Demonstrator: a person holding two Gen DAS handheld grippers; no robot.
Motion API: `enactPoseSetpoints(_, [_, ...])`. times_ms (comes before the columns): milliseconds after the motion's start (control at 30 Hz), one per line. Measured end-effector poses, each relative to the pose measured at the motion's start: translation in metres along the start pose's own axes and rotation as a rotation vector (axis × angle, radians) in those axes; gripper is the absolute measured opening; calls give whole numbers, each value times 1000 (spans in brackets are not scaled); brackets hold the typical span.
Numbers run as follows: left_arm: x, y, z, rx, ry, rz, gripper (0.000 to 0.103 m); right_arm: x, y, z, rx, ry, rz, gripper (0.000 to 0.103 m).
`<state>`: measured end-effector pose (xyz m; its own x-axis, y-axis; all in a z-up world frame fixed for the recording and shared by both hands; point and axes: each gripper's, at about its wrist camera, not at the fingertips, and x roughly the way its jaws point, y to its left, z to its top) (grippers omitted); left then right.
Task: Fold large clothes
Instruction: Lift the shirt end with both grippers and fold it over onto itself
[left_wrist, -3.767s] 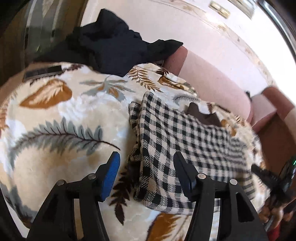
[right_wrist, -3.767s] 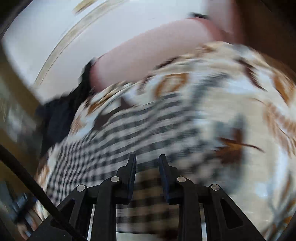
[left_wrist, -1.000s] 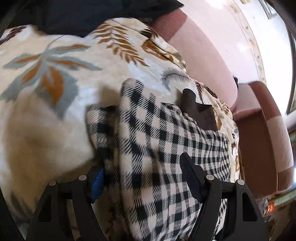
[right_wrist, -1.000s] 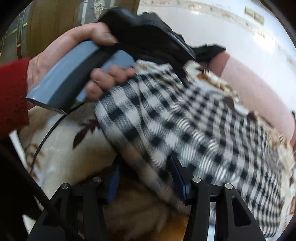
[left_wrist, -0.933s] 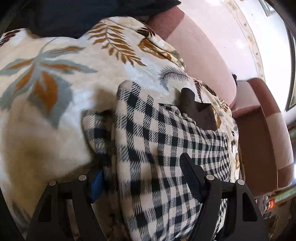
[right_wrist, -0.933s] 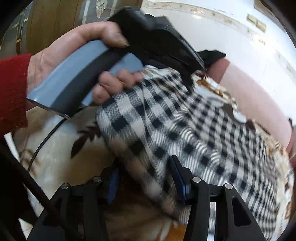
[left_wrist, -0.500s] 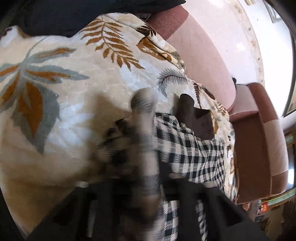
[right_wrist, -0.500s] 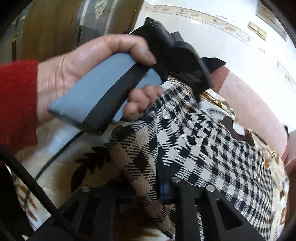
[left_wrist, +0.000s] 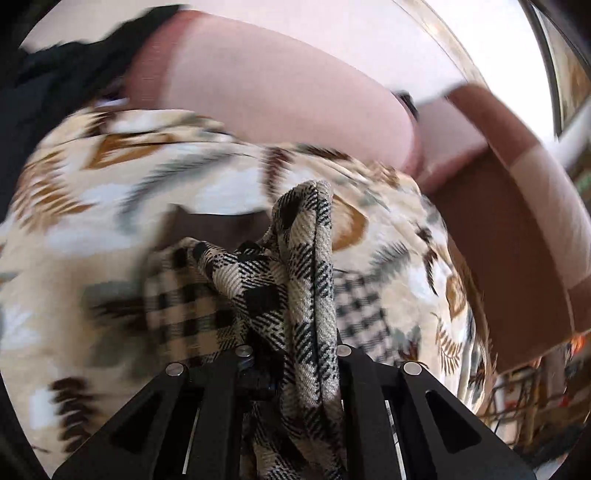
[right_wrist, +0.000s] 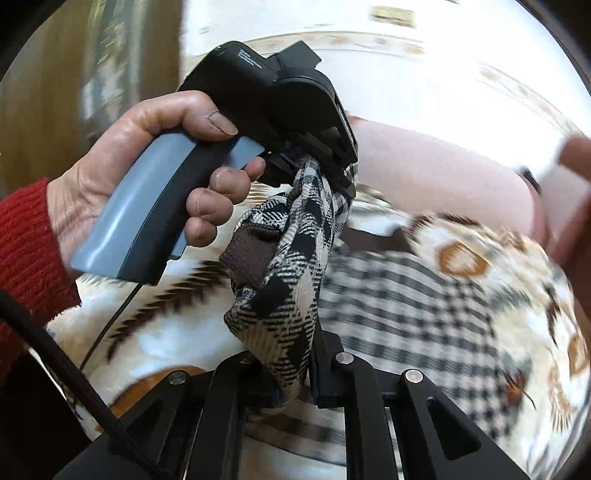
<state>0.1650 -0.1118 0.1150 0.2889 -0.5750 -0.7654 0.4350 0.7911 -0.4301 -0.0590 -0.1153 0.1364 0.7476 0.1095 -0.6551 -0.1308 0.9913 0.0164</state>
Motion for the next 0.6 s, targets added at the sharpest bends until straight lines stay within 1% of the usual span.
enactPoseSetpoints(67, [32, -36, 3, 44, 35, 8, 10, -1, -34, -7, 63, 13, -32, 12])
enactPoseSetpoints(133, [58, -61, 2, 75, 61, 18, 10, 0, -67, -18, 145, 32, -57, 12])
enactPoseSetpoints(167, [77, -75, 0, 97, 79, 37, 10, 1, -77, -23, 175, 42, -65, 12])
enactPoseSetpoints(267, [110, -94, -6, 126, 126, 70, 13, 9, -117, -41, 270, 92, -91, 12])
enactPoseSetpoints(300, [116, -98, -8, 127, 132, 76, 17, 12, -128, -47, 303, 114, -87, 12])
enactPoseSetpoints(367, [118, -100, -12, 109, 128, 68, 20, 17, -144, -56, 365, 149, -53, 12])
enactPoseSetpoints(433, [111, -99, -14, 97, 121, 46, 25, 22, -153, -59, 406, 170, -20, 13])
enactPoseSetpoints(467, [105, -98, -15, 97, 117, 37, 26, 23, -155, -60, 415, 176, -19, 15])
enactPoseSetpoints(500, [96, -98, -15, 100, 107, 30, 33, 24, -156, -61, 418, 182, -22, 18])
enactPoseSetpoints(533, [86, -96, -16, 98, 88, 17, 45, 22, -156, -62, 420, 184, -28, 26])
enactPoseSetpoints(567, [73, -94, -16, 89, 57, -8, 50, 23, -158, -63, 426, 190, -35, 30])
enactPoseSetpoints(600, [62, -92, -15, 80, 31, -25, 58, 24, -159, -64, 434, 200, -40, 30])
